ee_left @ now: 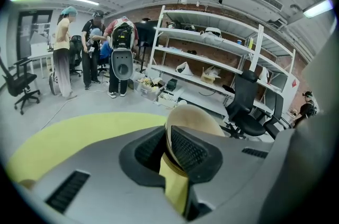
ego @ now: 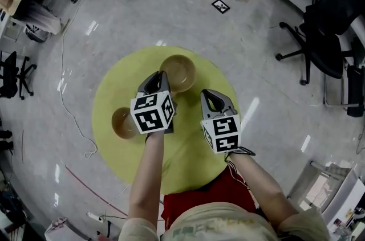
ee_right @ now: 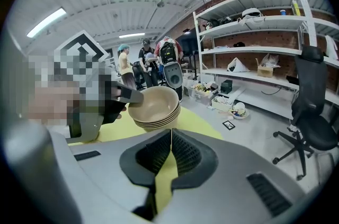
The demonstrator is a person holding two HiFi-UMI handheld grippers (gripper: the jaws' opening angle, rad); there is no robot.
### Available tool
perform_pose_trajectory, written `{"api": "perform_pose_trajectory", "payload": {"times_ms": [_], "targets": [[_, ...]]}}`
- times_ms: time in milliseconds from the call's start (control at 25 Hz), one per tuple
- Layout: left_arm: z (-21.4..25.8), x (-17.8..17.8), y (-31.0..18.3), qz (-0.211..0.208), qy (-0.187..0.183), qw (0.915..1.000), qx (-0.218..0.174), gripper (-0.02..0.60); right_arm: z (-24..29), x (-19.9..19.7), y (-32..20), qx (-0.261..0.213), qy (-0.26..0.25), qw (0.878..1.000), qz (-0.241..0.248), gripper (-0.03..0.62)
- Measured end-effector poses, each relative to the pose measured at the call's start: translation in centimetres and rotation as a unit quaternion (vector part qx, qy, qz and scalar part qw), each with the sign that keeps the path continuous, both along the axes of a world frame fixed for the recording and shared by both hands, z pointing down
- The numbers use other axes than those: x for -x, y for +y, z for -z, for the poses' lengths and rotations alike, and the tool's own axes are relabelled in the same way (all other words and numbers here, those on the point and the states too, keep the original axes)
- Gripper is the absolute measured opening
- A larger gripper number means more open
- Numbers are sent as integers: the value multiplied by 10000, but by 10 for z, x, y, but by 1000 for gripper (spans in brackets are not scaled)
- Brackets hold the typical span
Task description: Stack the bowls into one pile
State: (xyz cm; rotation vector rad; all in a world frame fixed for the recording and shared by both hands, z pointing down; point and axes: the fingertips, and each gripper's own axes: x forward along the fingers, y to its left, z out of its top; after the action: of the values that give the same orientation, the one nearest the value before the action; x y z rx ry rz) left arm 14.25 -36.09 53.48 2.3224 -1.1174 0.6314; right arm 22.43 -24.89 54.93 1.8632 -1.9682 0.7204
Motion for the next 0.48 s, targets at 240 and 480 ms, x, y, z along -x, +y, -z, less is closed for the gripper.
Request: {"api": "perform_pose_trajectory", "payload": {"times_ms": [240, 480], "targets": [[-5, 0, 0, -80, -116, 9999, -73, 34, -7, 5, 0, 71, -30, 10000, 31, 37], [-5, -1, -2, -196, -301, 9991, -223, 38, -7, 5, 0, 90, -24, 10000, 22, 37]]}}
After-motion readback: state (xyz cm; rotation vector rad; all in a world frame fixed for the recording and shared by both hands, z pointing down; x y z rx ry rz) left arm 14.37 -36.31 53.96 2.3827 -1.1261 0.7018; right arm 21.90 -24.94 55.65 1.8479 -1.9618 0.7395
